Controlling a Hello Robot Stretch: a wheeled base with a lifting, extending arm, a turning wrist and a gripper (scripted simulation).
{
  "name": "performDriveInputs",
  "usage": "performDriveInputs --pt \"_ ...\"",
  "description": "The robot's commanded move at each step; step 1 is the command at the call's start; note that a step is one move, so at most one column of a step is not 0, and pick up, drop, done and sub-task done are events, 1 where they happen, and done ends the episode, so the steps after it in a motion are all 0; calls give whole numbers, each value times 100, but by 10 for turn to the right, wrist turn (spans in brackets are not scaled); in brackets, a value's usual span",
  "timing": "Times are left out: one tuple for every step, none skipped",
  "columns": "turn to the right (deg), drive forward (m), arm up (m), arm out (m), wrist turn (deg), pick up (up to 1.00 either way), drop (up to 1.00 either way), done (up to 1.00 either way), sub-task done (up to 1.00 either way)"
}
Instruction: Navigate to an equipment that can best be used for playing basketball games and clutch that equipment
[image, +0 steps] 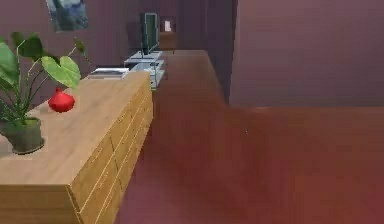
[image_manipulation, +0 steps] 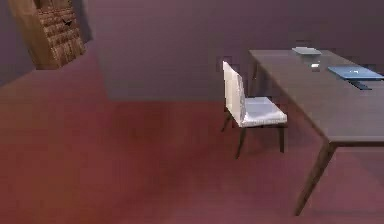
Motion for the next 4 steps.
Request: performDriveInputs --pt "450 0 0 0 0 0 0 0 0" --pt "90 0 0 0 0 0 0 0 0" --pt "0 100 0 0 0 0 0 0 0" --pt "0 100 0 0 0 0 0 0 0"
